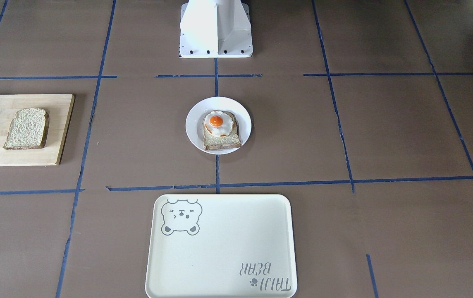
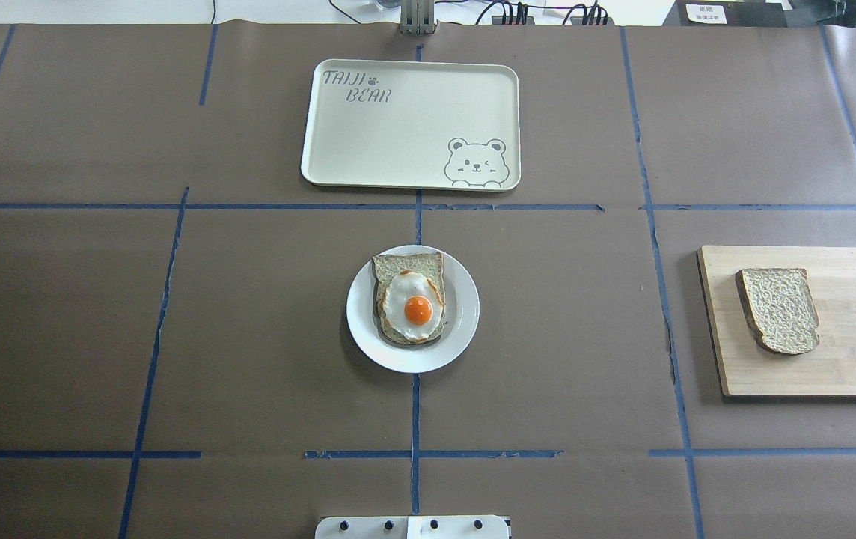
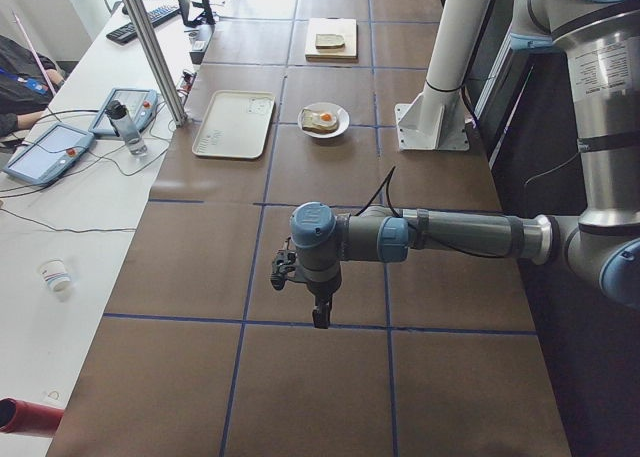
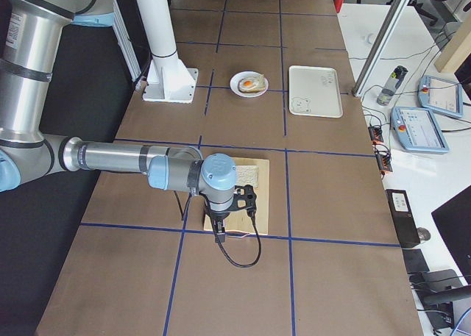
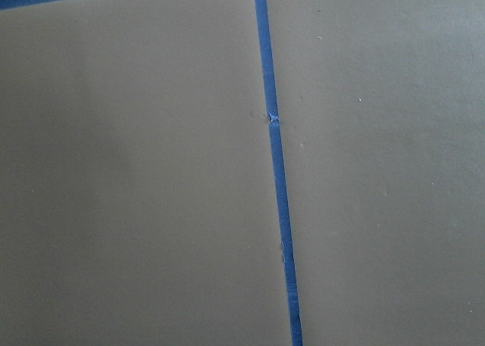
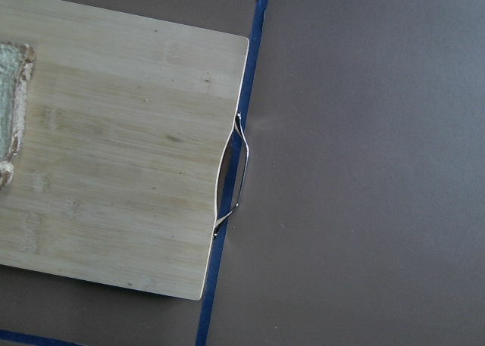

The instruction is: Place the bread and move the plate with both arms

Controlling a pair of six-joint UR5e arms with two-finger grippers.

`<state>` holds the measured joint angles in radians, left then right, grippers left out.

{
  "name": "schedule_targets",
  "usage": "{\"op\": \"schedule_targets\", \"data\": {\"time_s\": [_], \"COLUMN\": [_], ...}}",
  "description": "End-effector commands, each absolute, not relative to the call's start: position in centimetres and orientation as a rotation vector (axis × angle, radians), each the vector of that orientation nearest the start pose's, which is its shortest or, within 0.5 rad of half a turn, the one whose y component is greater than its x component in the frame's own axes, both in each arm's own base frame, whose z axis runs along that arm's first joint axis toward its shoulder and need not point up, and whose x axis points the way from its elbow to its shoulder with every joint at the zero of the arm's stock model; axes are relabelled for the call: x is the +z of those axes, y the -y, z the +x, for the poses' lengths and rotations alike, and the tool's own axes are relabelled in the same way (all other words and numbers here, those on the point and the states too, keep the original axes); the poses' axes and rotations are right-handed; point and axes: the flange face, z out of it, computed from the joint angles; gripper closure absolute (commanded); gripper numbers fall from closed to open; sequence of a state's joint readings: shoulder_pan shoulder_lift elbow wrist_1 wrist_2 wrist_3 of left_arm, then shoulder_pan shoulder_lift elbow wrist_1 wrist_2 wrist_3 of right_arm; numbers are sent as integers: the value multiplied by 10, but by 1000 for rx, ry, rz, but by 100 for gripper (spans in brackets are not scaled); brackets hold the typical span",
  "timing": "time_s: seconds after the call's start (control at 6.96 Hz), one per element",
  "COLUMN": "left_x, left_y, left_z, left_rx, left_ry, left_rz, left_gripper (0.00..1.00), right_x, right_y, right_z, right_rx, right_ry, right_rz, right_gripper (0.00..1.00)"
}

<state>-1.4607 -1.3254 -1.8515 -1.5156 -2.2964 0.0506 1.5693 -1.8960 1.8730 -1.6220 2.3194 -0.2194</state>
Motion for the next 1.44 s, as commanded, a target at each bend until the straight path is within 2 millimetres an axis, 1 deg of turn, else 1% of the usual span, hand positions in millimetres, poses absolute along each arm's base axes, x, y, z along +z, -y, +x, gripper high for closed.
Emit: {"op": "schedule_targets", "data": {"time_s": [0.0, 0.14, 0.43, 1.01, 1.15, 1.29], "left_x": [635, 634, 634, 636, 638, 635], "left_y": [393, 397, 397, 392, 391, 391], "left_z": [-24, -23, -23, -25, -26, -26], "left_rx": [144, 147, 147, 141, 140, 141], "left_ry": [-725, -725, -725, -725, -724, -724], "left_rz": [-38, -36, -36, -42, -44, -36], "left_gripper": [0, 0, 0, 0, 0, 0], "right_x": [654, 653, 647, 649, 644, 641], "right_y": [350, 351, 356, 358, 362, 365], "right_z": [65, 65, 64, 62, 61, 61], "right_rx": [-184, -187, -210, -208, -212, -215], "right_ry": [753, 754, 757, 758, 758, 757], "right_rz": [11, 16, 60, 55, 64, 75], "right_gripper": [0, 0, 0, 0, 0, 0]}}
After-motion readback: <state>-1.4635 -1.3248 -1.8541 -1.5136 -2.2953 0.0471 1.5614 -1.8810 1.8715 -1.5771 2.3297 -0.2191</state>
